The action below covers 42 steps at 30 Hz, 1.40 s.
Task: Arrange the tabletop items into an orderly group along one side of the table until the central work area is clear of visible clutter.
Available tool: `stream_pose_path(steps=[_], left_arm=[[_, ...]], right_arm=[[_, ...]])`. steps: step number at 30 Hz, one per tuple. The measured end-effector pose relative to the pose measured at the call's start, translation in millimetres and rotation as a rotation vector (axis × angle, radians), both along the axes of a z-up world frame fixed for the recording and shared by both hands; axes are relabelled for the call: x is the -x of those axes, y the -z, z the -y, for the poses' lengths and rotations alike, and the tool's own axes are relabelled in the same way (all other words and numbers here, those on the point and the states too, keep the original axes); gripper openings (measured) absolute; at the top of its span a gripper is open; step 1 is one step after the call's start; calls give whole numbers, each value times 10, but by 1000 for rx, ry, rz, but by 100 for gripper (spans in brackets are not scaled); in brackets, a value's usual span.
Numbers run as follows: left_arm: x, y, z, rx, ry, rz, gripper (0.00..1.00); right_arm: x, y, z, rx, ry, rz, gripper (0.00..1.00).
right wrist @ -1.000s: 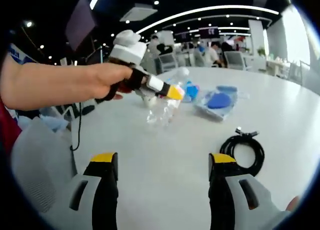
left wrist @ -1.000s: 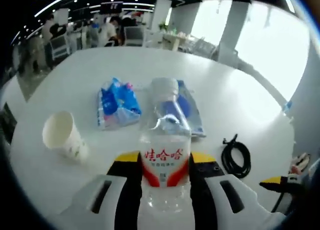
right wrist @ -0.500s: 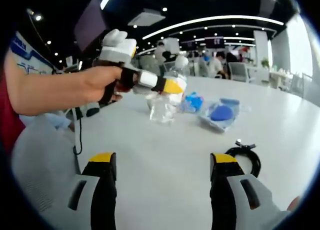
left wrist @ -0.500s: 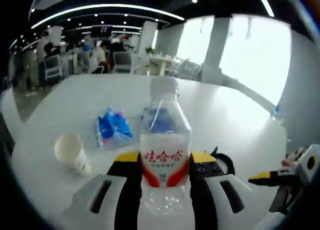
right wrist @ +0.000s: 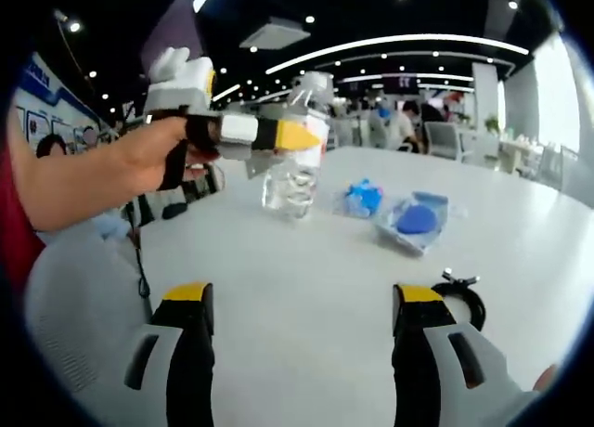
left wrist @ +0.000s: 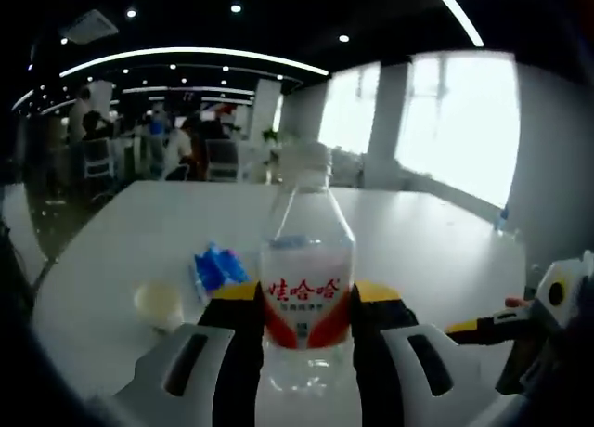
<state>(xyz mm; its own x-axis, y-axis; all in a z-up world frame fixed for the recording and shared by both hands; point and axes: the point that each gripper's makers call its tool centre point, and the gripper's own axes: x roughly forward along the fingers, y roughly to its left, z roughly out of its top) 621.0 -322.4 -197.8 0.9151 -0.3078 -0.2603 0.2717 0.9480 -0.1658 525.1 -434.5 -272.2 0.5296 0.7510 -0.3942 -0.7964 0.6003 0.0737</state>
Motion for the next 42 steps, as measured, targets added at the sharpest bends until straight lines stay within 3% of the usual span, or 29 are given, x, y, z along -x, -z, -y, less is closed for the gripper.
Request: stream_pose_path(steps=[4,12,22,33,42], left_arm=[[141,-96,-92,-2,-10,43,33],[310,-86,-369,13,-36,54,33],[437,-151,-904,1,-82,82,33],[400,-184,-1556,-27,-139,123,33],[211,-121,-1927,-36,-166,149,33]], right_arm=[[44,-13,-89,2,-9,3,78],[127,-32,-329,-1,-30,3,78],[214,-92,-689,1,-53,9,78],[219,-117,-1094,7,-76,12,77],[163,-76,-1230,28,-74,2,77]])
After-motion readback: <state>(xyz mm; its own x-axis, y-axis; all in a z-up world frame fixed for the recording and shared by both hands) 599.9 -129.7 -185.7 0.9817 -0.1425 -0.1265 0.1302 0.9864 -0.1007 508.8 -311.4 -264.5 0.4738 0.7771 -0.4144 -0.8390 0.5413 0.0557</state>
